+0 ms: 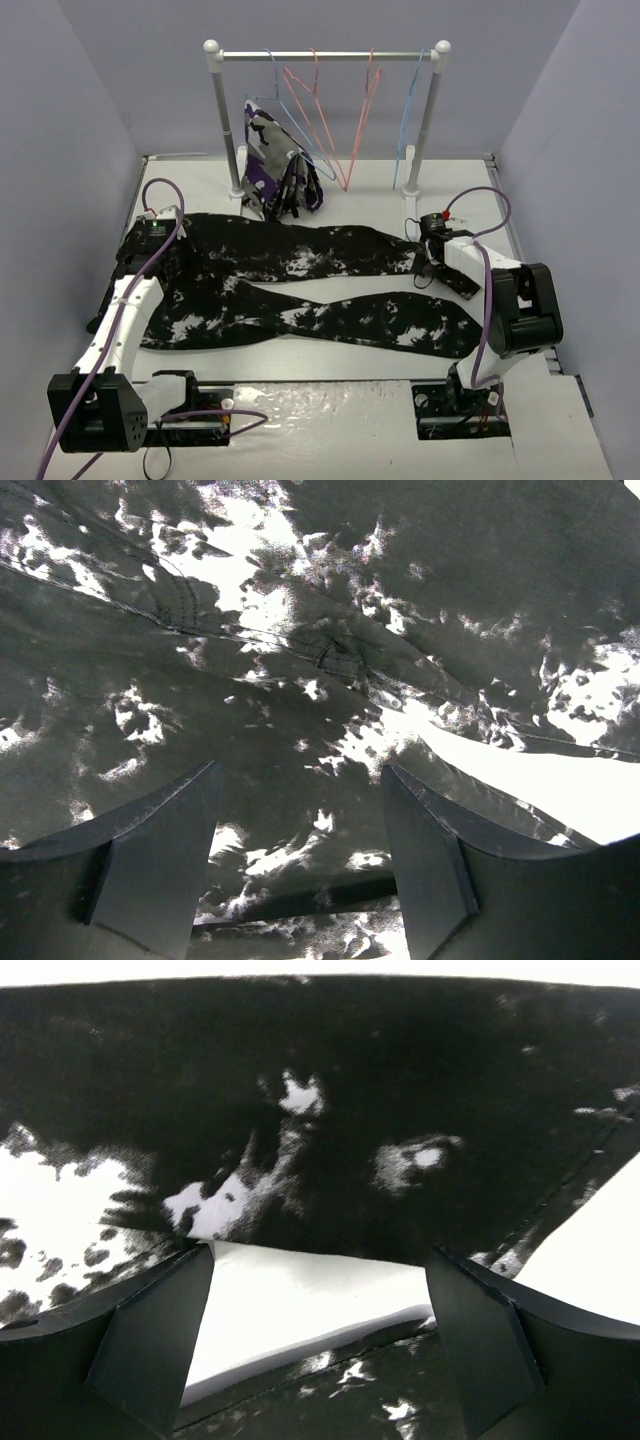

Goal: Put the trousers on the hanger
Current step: Flatten out the trousers at the center of the board.

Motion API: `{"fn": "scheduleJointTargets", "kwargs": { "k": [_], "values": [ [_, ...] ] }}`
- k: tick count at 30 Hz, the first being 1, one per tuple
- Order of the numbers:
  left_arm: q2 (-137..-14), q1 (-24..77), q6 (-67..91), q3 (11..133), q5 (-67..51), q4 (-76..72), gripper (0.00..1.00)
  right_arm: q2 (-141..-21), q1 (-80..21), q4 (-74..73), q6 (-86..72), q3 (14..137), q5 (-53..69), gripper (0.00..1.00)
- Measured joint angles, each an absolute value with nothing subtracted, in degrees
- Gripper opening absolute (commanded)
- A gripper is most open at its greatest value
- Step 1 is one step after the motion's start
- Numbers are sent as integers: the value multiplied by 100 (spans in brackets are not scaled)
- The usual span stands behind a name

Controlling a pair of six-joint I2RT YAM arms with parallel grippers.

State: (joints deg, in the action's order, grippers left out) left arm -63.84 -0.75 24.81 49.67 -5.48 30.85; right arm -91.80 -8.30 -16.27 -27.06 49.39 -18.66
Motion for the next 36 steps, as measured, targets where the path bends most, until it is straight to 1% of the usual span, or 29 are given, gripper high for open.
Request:
{"fn": "scheduleJointTargets", "kwargs": {
  "k": [3,5,10,12,14,17,20,23,25,27,32,36],
  "values": [
    [-6371,-75,2465,4967,-532,3085,61,-9201,-830,-1602,-2712,4943,-2024,83],
    [-6363,-75,2464,4967,-528,3085,61,-9211,-829,-1588,-2722,4943,-2116,80],
    [-6361,-75,2464,4967,-527,3082,61,-9239,-828,-1565,-2754,4943,-2242,63],
    [-6359,-75,2464,4967,-530,3078,61,-9256,-823,-1543,-2744,4943,-2264,59],
    [-6359,-75,2464,4967,-530,3076,61,-9278,-820,-1526,-2699,4949,-2269,51],
    [-6359,-75,2464,4961,-532,3072,61,-9327,-796,-1465,-2616,4960,-2251,47],
    [-6352,-75,2464,4936,-534,3066,61,-9355,-739,-1384,-2522,4971,-2228,35],
    [-6351,-75,2464,4907,-539,3061,61,-9366,-669,-1326,-2405,4971,-2168,27],
    [-6351,-75,2464,4899,-555,3061,61,-9368,-604,-1286,-2336,4971,-2126,16],
    [-6349,-75,2464,4897,-562,3061,61,-9377,-540,-1252,-2276,4972,-2089,1],
    [-6342,-75,2464,4895,-574,3059,61,-9404,-480,-1244,-2174,5002,-2051,0],
    [-6342,-75,2464,4895,-575,3059,61,-9306,-492,-1516,-2111,5342,-2049,0]
  ]
}}
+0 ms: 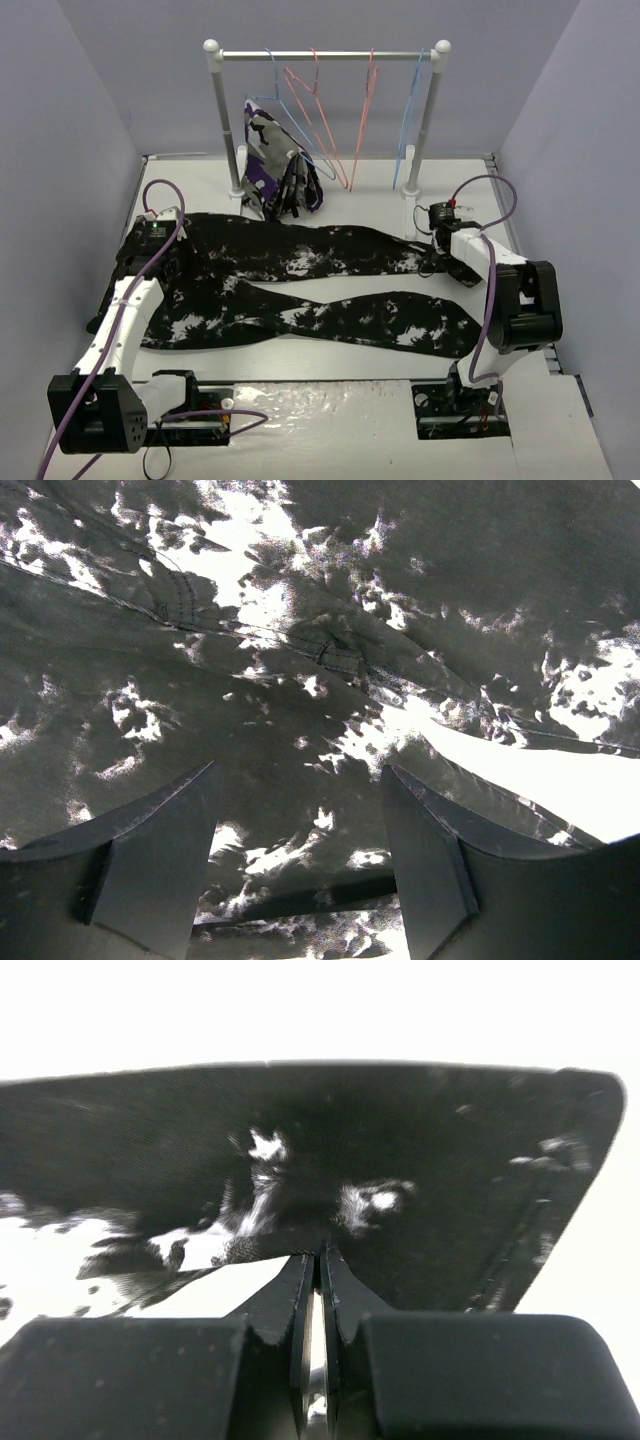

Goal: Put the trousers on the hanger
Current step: Flatten out the trousers at the center of the board.

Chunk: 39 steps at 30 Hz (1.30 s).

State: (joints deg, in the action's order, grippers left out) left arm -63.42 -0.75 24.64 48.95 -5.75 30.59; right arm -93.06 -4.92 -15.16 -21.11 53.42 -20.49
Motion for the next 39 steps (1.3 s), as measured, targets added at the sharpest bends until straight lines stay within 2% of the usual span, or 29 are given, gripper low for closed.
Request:
{"fn": "scheduleJointTargets", "kwargs": {
  "k": [4,7,8,14,16,18,27,30,34,39],
  "values": [
    [-6342,-75,2464,4895,-585,3057,61,-9239,-491,-2088,-1971,6334,-2054,2],
    [-6342,-75,2462,4893,-600,3057,61,-9493,-473,-2379,-1737,7633,-2097,9],
    [-6341,-75,2460,4893,-602,3057,61,-9642,-458,-2435,-1626,8039,-2129,13],
    [-6314,-75,2447,4893,-613,3057,61,-10815,-71,-2666,-1210,9616,-2236,58],
    [-6292,-75,2445,4891,-615,3057,61,-11173,131,-2764,-1150,9805,-2295,60],
    [-6271,-75,2445,4890,-615,3057,61,-11390,266,-2842,-1148,9873,-2363,66],
    [-6263,-75,2445,4890,-613,3057,61,-11106,403,-2895,-1299,9768,-2405,67],
    [-6263,-75,2445,4890,-613,3056,61,-10240,355,-2717,-1697,8665,-1921,67],
    [-6261,-75,2445,4890,-612,3059,61,-8961,143,-2586,-2355,6883,-1333,74],
    [-6261,-17,2445,4890,-611,3091,61,-8239,-1134,-2538,-3032,5640,-970,76]
  ]
}}
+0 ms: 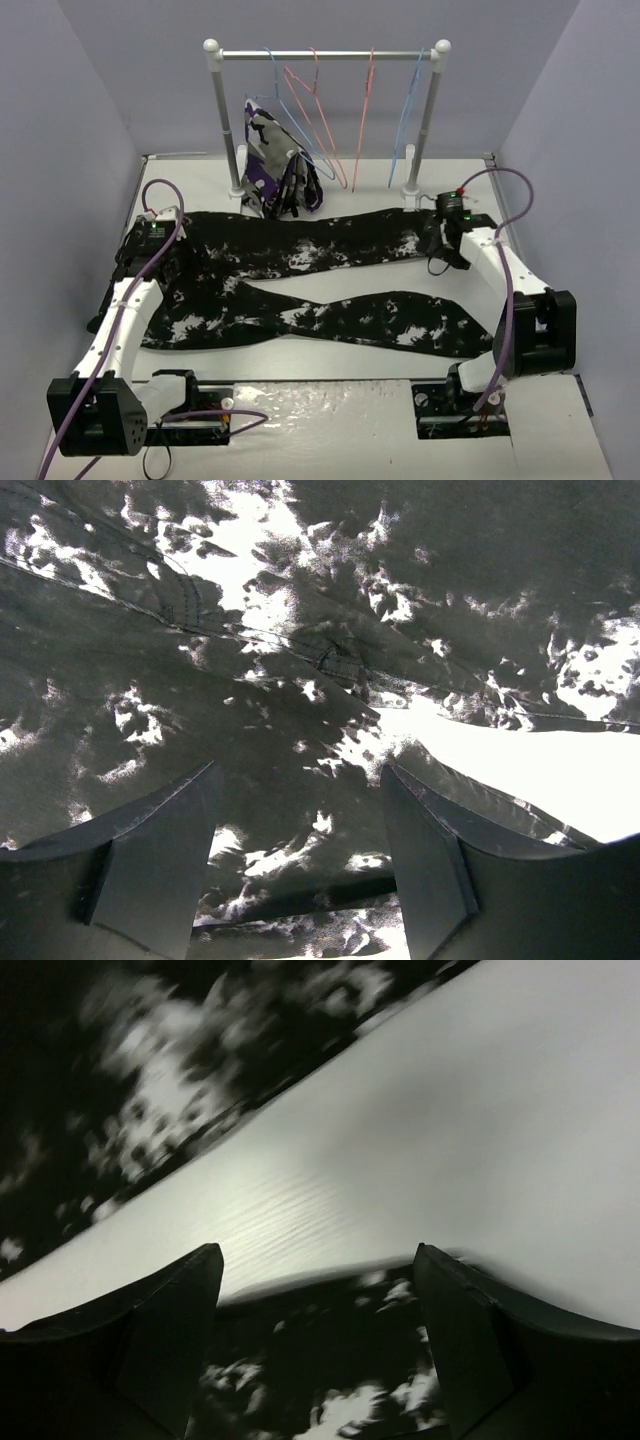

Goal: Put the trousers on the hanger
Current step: Flatten out the trousers at the center of the board.

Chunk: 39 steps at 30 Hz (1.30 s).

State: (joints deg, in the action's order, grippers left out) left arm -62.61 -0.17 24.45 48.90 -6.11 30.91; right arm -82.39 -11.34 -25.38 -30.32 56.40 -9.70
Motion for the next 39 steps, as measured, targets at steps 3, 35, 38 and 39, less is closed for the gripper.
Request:
{"fn": "scheduleJointTargets", "kwargs": {
  "k": [3,35,38,39],
  "values": [
    [-6263,96,2449,4890,-635,3137,62,-8046,-2022,-2433,-3443,5266,-862,76],
    [-8789,2624,4767,4682,-499,1438,53,-6325,-228,-1291,-5337,2659,-59,83],
    [-8994,2272,4858,4859,-633,1242,53,-6600,393,-1230,-5085,2823,168,83],
    [-9060,2196,4867,4929,-651,1211,53,-6691,572,-1202,-5028,2880,231,83]
  ]
}}
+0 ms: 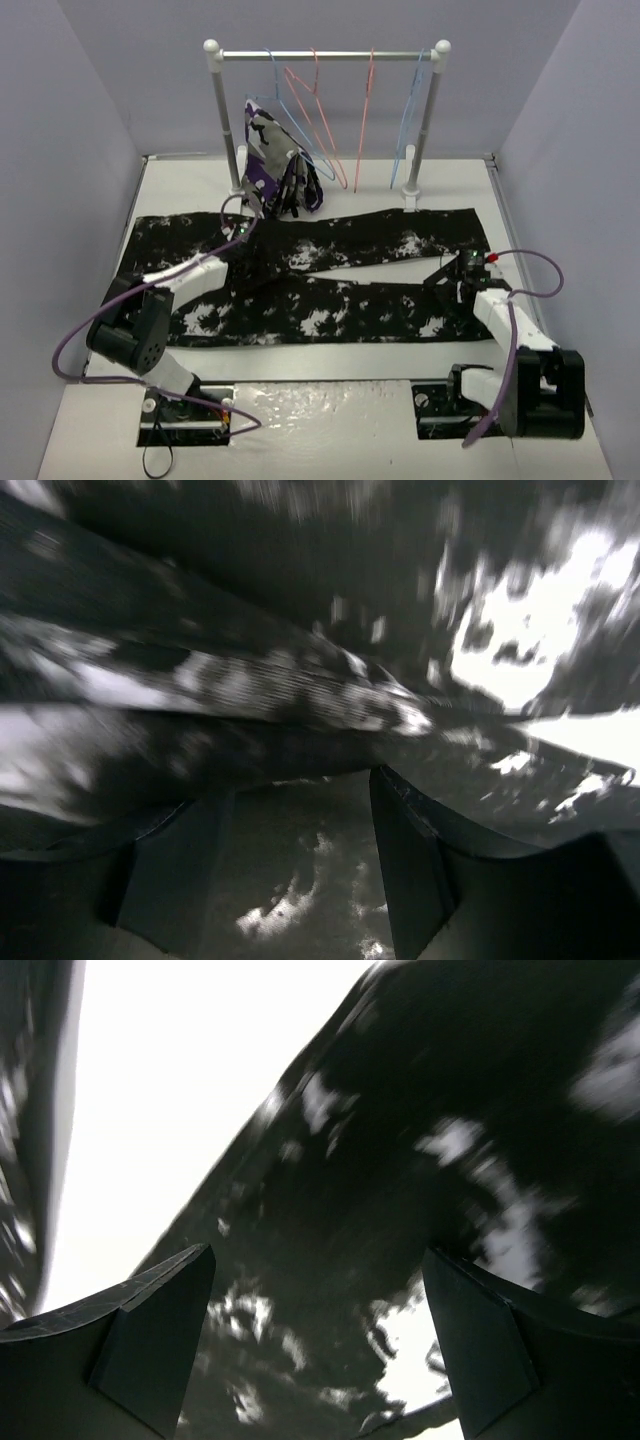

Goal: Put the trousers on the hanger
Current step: Flatten out the trousers at the center of the board.

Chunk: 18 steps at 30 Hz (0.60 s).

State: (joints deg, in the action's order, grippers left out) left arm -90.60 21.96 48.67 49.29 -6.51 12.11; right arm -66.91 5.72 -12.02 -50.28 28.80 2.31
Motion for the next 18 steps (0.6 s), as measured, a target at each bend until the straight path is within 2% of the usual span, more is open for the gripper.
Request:
{"fn": "scheduleJointTargets", "kwargs": {
  "k": [6,8,14,18],
  "values": [
    [-9145,2093,4846,5160,-662,1302,55,-6973,1469,-1189,-4516,3177,199,84],
    [-8984,2093,4842,5162,-665,1418,58,-6951,1561,-1279,-4325,3323,82,84],
    [-7465,2093,4619,5261,-541,2203,65,-6596,1103,-1456,-3696,3907,-79,84],
    [-6457,2084,4372,5370,-194,2582,66,-6513,644,-1571,-3490,3932,-179,84]
  ]
}}
